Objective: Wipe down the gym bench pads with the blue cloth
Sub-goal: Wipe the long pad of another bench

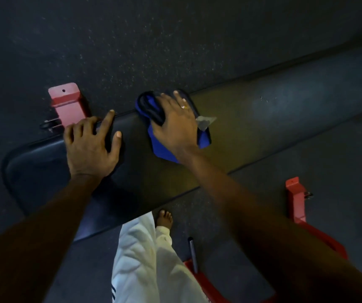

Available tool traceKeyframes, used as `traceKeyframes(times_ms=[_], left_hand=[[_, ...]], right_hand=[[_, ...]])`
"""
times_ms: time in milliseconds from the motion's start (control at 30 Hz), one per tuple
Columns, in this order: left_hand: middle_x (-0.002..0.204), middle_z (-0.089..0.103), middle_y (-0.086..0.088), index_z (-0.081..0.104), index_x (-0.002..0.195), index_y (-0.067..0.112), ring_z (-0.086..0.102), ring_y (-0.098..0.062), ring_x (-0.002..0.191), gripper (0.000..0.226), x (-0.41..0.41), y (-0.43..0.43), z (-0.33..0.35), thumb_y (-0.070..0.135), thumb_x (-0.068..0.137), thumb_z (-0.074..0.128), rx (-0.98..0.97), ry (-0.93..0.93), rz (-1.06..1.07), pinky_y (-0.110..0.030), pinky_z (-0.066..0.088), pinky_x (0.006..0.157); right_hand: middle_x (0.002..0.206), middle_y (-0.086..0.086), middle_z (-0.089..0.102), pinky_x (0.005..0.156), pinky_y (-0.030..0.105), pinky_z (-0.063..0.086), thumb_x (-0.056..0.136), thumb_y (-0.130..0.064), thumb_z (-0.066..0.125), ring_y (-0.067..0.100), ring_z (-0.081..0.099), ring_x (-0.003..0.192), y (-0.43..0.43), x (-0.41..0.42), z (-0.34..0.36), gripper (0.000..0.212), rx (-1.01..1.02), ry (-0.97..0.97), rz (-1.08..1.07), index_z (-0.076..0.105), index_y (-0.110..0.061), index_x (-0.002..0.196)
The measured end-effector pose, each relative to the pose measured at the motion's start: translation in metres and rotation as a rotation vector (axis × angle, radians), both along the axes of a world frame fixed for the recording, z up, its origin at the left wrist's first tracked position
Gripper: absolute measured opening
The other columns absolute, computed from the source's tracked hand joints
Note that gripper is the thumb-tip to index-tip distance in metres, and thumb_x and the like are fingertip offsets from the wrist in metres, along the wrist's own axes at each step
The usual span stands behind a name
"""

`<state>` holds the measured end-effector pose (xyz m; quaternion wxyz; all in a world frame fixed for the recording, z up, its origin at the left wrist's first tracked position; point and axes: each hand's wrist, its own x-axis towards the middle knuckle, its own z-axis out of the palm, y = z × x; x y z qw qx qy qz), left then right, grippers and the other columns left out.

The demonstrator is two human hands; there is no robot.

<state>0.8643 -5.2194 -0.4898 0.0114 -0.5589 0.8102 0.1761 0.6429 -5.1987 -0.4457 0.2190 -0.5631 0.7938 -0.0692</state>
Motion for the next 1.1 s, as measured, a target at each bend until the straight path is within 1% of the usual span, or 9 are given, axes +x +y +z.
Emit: traceKeyframes(times_ms=[100,267,433,533,633,733,867,1033,1100], left_hand=[[0.136,0.051,-0.020,0.037,0.156,0.026,0.045,-0.040,0.125,0.061,-0.002,-0.001,0.003,0.056,0.103,0.031,0.025,0.005,-0.001,-0.053,0.030,0.109],[0.137,0.049,-0.019,0.036,0.157,0.026,0.044,-0.040,0.127,0.061,-0.002,-0.002,0.007,0.055,0.103,0.031,0.051,-0.011,-0.005,-0.053,0.029,0.110],[0.137,0.050,-0.018,0.036,0.157,0.028,0.045,-0.040,0.126,0.061,-0.002,-0.001,0.006,0.056,0.104,0.029,0.061,-0.050,0.000,-0.053,0.029,0.110],[0.137,0.051,-0.019,0.036,0.157,0.027,0.046,-0.040,0.125,0.062,-0.003,-0.002,0.007,0.056,0.104,0.028,0.058,-0.045,0.006,-0.053,0.029,0.109],[0.136,0.051,-0.019,0.038,0.157,0.027,0.047,-0.041,0.124,0.061,-0.004,-0.002,0.007,0.056,0.104,0.029,0.053,-0.047,0.013,-0.052,0.030,0.108],[0.135,0.052,-0.019,0.038,0.156,0.026,0.047,-0.041,0.123,0.058,-0.006,0.000,0.008,0.054,0.105,0.032,0.039,-0.058,0.024,-0.053,0.030,0.109],[0.138,0.050,-0.021,0.040,0.154,0.026,0.043,-0.041,0.130,0.064,-0.011,-0.003,0.016,0.060,0.101,0.030,0.110,-0.055,0.072,-0.058,0.023,0.114],[0.151,0.037,-0.025,0.028,0.158,0.033,0.029,-0.040,0.146,0.065,-0.083,-0.013,0.037,0.064,0.101,0.032,0.329,-0.012,0.021,-0.067,0.009,0.119],[0.157,0.029,-0.024,0.017,0.162,0.034,0.022,-0.038,0.150,0.066,-0.126,-0.018,0.036,0.062,0.104,0.030,0.388,0.017,-0.068,-0.064,0.006,0.122]], right_hand=[[0.146,0.009,0.057,0.121,0.044,0.032,0.082,-0.034,0.067,0.031,0.044,0.143,0.009,-0.048,-0.002,0.064,-0.053,-0.007,0.058,0.057,-0.010,0.141],[0.154,0.009,0.048,0.122,0.044,0.032,0.088,-0.036,0.061,0.030,0.035,0.149,0.028,-0.124,-0.001,0.068,-0.084,-0.018,-0.257,0.047,-0.008,0.149],[0.160,0.003,0.040,0.122,0.046,0.031,0.087,-0.044,0.059,0.028,0.030,0.151,0.023,-0.069,0.002,0.070,-0.073,0.099,-0.391,0.044,-0.019,0.152],[0.165,-0.001,0.030,0.124,0.043,0.023,0.088,-0.037,0.065,0.026,0.021,0.155,0.032,-0.057,0.003,0.076,0.019,0.041,-0.174,0.036,-0.023,0.156],[0.163,0.005,0.034,0.124,0.046,0.028,0.088,-0.027,0.065,0.028,0.025,0.154,0.040,-0.102,0.002,0.075,-0.013,-0.032,0.057,0.036,-0.016,0.156],[0.162,0.007,0.037,0.123,0.046,0.030,0.091,-0.031,0.063,0.027,0.028,0.152,0.047,-0.143,-0.003,0.071,-0.094,-0.012,-0.099,0.036,-0.014,0.155],[0.164,0.002,0.033,0.124,0.043,0.026,0.090,-0.039,0.065,0.026,0.025,0.153,0.053,-0.107,-0.006,0.075,-0.068,0.076,-0.275,0.035,-0.020,0.156],[0.167,0.001,0.025,0.126,0.043,0.021,0.086,-0.034,0.067,0.024,0.018,0.155,0.090,-0.115,-0.003,0.083,0.031,0.038,0.235,0.029,-0.021,0.160],[0.167,0.001,0.026,0.126,0.043,0.022,0.086,-0.031,0.065,0.023,0.020,0.155,0.109,-0.139,-0.004,0.081,0.037,0.047,0.212,0.030,-0.021,0.159]])
